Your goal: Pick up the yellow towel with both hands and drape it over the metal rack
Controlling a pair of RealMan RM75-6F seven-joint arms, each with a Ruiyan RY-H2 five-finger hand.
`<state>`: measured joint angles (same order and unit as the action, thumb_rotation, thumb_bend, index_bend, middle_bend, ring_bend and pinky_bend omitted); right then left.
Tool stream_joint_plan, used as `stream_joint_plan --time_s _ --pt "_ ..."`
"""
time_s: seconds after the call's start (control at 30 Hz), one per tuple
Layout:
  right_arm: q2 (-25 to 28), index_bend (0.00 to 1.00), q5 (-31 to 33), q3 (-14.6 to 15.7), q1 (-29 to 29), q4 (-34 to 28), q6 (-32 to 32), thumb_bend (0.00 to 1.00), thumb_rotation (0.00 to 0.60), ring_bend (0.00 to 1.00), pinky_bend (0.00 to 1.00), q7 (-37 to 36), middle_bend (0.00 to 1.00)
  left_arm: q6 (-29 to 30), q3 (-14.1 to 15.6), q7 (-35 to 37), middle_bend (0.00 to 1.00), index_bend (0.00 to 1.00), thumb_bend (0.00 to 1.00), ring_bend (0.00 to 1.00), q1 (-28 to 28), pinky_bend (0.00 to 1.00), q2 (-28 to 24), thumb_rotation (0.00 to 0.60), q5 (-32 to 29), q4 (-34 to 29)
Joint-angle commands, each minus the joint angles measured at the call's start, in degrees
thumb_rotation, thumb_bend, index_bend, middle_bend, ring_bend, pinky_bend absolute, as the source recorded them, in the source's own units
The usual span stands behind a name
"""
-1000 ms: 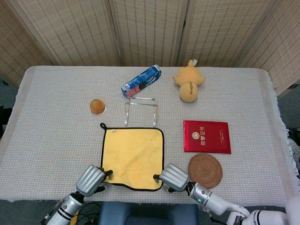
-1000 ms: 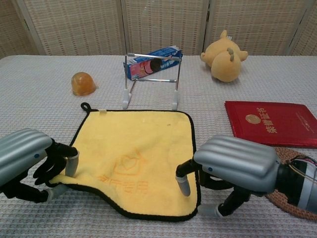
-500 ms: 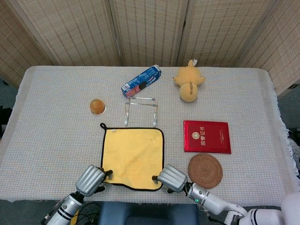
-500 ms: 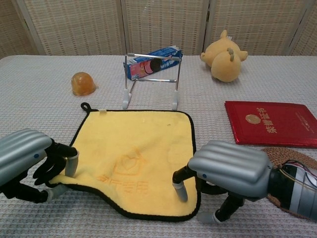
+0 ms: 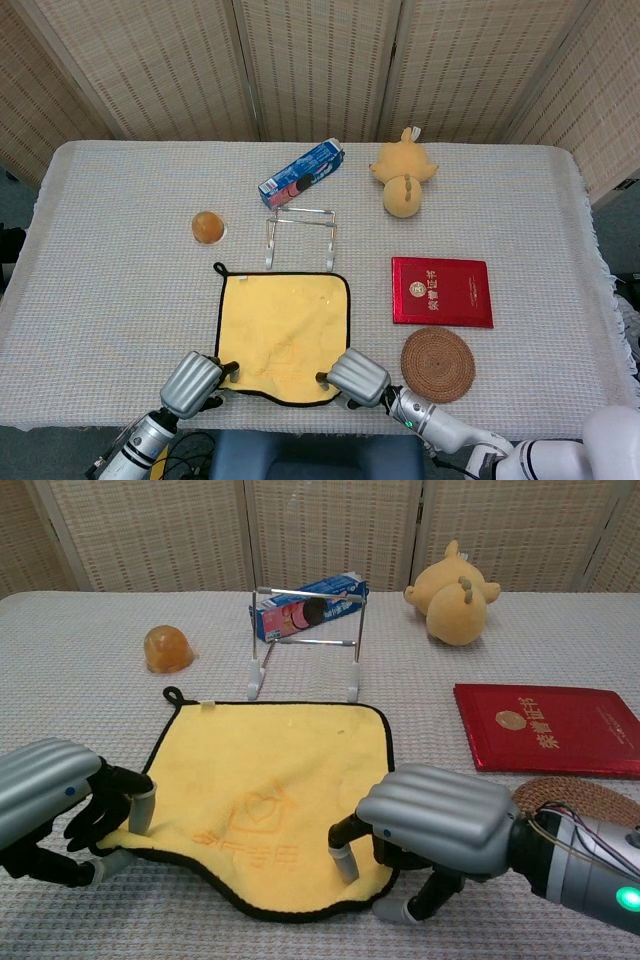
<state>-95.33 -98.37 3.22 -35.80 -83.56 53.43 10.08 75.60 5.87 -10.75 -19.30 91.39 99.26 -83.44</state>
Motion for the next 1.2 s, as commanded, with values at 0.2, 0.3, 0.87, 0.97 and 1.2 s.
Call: stream_joint_plan --time_s 0.2,0.3,0.87,0.97,1.2 --pt "-0.50 0.58 -0.59 0.39 -0.34 0.75 1.83 0.38 0.600 1.00 1.00 -1.61 1.00 0.60 -0.33 1.61 0.88 0.68 0.43 0.79 -0.05 0.98 -0.21 0.600 0.07 -0.10" --pt "-0.42 0.63 -1.05 0.25 -0.20 0.67 3.61 0.41 0.600 1.00 1.00 -2.79 1.00 0.27 -0.67 5.65 0.88 0.68 0.43 0.79 -0.35 0.98 -0.86 0.600 -0.85 -1.45" --pt "4.90 0.67 2.43 -9.96 -2.42 -4.76 10.39 0.42 0.600 1.00 1.00 -2.62 1.00 -4.79 -15.07 13.28 0.88 0.68 0.43 0.80 -10.63 0.99 -9.54 0.600 -7.23 -11.38" --pt "6.15 0.67 3.80 -12.27 -3.12 -5.82 10.74 0.42 0.600 1.00 1.00 -2.37 1.00 -7.03 -18.12 14.27 0.88 0.68 0.43 0.80 -12.55 0.99 -11.22 0.600 -10.57 -13.11" --pt "8.69 0.67 7.68 -17.78 -5.15 -7.69 10.93 0.42 0.600 1.00 1.00 -1.14 1.00 -11.50 -25.56 13.17 0.88 0.68 0.43 0.80 -17.37 0.99 -14.05 0.600 -19.18 -14.97"
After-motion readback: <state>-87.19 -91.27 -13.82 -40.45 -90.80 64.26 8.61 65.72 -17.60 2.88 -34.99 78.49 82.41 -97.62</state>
